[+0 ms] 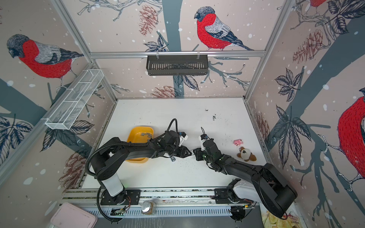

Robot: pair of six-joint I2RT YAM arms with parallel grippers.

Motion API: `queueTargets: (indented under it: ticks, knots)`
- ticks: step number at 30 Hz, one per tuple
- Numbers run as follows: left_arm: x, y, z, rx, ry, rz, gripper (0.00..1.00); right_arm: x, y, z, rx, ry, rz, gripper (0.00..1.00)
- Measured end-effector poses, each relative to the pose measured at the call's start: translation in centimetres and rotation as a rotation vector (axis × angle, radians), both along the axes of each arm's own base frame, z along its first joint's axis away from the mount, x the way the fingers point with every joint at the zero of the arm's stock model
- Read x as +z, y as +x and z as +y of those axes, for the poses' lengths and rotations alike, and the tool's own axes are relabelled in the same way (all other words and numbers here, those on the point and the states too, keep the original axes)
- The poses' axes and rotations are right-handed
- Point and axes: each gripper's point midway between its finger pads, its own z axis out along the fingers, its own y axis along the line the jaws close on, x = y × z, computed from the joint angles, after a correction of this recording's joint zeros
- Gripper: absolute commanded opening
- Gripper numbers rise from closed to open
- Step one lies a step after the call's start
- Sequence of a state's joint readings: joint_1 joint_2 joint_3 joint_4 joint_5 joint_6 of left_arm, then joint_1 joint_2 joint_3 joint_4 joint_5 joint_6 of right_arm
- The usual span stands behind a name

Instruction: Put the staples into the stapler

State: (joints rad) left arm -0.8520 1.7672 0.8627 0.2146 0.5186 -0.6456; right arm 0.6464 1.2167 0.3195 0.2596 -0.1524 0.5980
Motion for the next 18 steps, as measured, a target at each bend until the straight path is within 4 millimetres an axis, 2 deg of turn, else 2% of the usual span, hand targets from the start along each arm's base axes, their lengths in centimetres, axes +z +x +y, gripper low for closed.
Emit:
queueTargets:
  ticks: [12, 18]
  knots:
    - [1.5, 0.5, -0.2, -0.016, 0.002, -0.049, 0.37, 1.7, 0.4, 0.2, 0.007, -0.024, 0.018, 0.23]
    - [1.8, 0.9, 0.2, -0.026, 0.035, -0.1, 0.46, 3.3, 0.3, 0.2, 0.013, -0.013, -0.011, 0.26]
